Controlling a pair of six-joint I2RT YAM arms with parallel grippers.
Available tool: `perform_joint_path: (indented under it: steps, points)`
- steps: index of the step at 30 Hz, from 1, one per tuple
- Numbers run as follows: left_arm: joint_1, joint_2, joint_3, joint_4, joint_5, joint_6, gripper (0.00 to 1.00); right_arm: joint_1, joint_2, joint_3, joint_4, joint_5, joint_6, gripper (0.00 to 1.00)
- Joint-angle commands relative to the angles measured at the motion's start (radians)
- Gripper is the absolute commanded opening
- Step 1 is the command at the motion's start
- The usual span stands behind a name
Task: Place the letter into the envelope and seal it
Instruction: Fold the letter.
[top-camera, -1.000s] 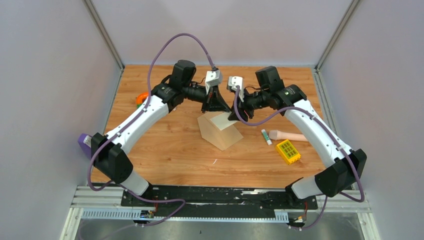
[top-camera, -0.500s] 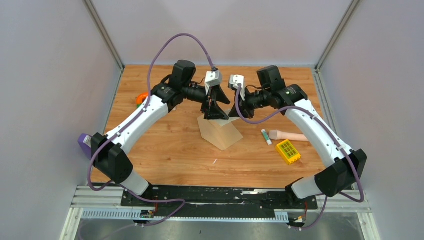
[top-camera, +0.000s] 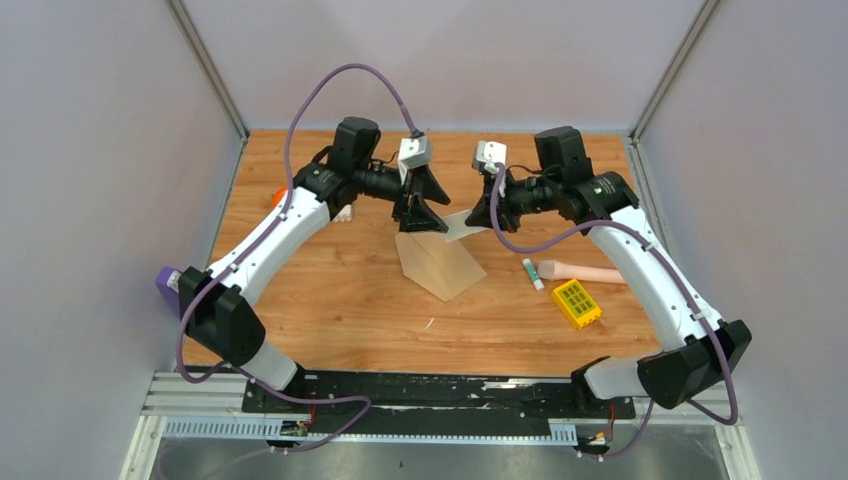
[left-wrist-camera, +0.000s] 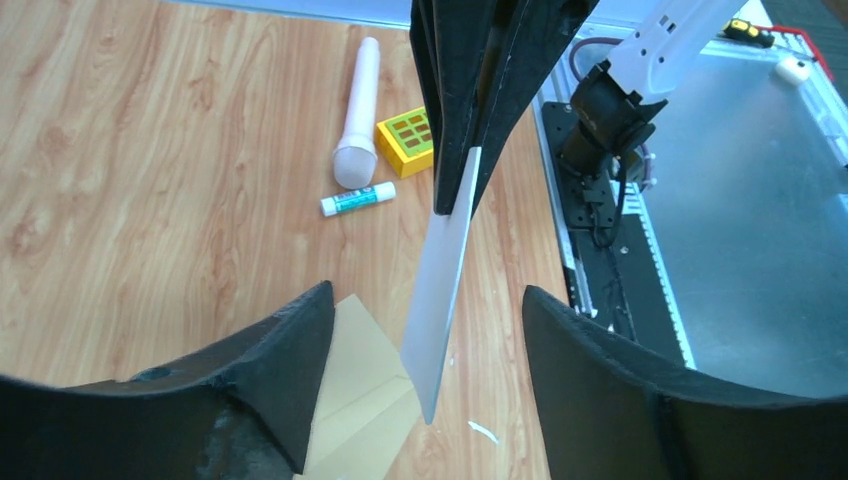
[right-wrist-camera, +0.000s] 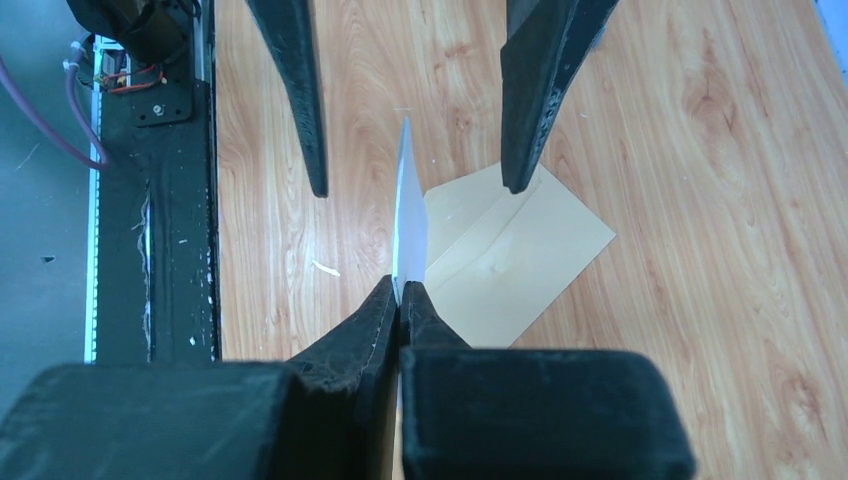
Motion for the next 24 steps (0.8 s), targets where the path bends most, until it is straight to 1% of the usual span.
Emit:
perform_joint_path:
  steps: [1, 2, 3, 4, 5, 6, 7, 8, 10, 11, 12, 13, 15, 16, 17, 18, 21, 22, 23, 24]
  points:
    - [-0.005, 0.000, 0.004, -0.011, 0.033, 0.022, 0.67, 0.000, -0.027, 0.043, 0.029, -0.047, 0.005, 0.00]
    - [-0.006, 0.002, 0.006, -0.014, 0.032, 0.024, 0.55, 0.000, -0.027, 0.044, 0.028, -0.045, 0.006, 0.00]
    - [-0.007, 0.003, 0.007, -0.017, 0.031, 0.031, 0.48, 0.000, -0.027, 0.045, 0.029, -0.043, 0.006, 0.00]
    - [-0.010, 0.003, 0.009, -0.025, 0.030, 0.035, 0.36, 0.001, -0.027, 0.045, 0.030, -0.043, 0.005, 0.00]
    - [-0.011, 0.003, 0.011, -0.028, 0.027, 0.042, 0.31, 0.000, -0.027, 0.049, 0.030, -0.044, 0.006, 0.00]
    - [-0.013, 0.003, 0.012, -0.033, 0.025, 0.045, 0.22, 0.000, -0.025, 0.051, 0.030, -0.046, 0.007, 0.00]
    - [-0.016, 0.003, 0.013, -0.035, 0.024, 0.049, 0.18, 0.000, -0.021, 0.057, 0.030, -0.047, 0.010, 0.00]
    - [-0.017, 0.003, 0.012, -0.038, 0.025, 0.051, 0.09, 0.000, -0.018, 0.064, 0.030, -0.047, 0.013, 0.00]
    - [-0.019, 0.002, 0.012, -0.040, 0.025, 0.054, 0.00, 0.000, -0.012, 0.078, 0.031, -0.046, 0.023, 0.00]
    - [-0.019, 0.002, 0.013, -0.039, 0.028, 0.054, 0.00, 0.000, -0.009, 0.083, 0.031, -0.045, 0.027, 0.07]
    - [-0.019, -0.002, 0.012, -0.036, 0.028, 0.051, 0.00, 0.000, -0.007, 0.085, 0.031, -0.043, 0.032, 0.21]
    - [-0.019, -0.004, 0.010, -0.032, 0.029, 0.045, 0.00, 0.000, -0.006, 0.086, 0.031, -0.042, 0.037, 0.40]
    - [-0.017, -0.014, 0.000, -0.004, 0.027, 0.017, 0.00, -0.002, -0.009, 0.078, 0.035, -0.037, 0.041, 0.82]
    - [-0.014, -0.024, -0.007, 0.038, 0.028, -0.020, 0.00, -0.006, -0.012, 0.071, 0.039, -0.035, 0.050, 0.98]
    - [-0.006, -0.030, -0.023, 0.102, 0.027, -0.047, 0.00, -0.021, -0.016, 0.060, 0.050, -0.040, 0.067, 1.00]
    - [0.000, -0.040, -0.033, 0.141, 0.032, -0.116, 0.00, -0.039, -0.021, 0.049, 0.063, -0.054, 0.088, 1.00]
    - [0.047, -0.048, -0.071, 0.307, 0.067, -0.253, 0.00, -0.124, -0.043, 0.018, 0.123, -0.122, 0.165, 1.00]
    - [0.057, -0.050, -0.078, 0.347, 0.090, -0.323, 0.00, -0.158, -0.051, 0.006, 0.157, -0.146, 0.205, 1.00]
    - [0.075, -0.051, -0.102, 0.449, 0.103, -0.368, 0.00, -0.195, -0.059, -0.010, 0.200, -0.172, 0.255, 1.00]
    - [0.082, -0.053, -0.118, 0.507, 0.124, -0.468, 0.00, -0.235, -0.069, -0.034, 0.258, -0.222, 0.308, 1.00]
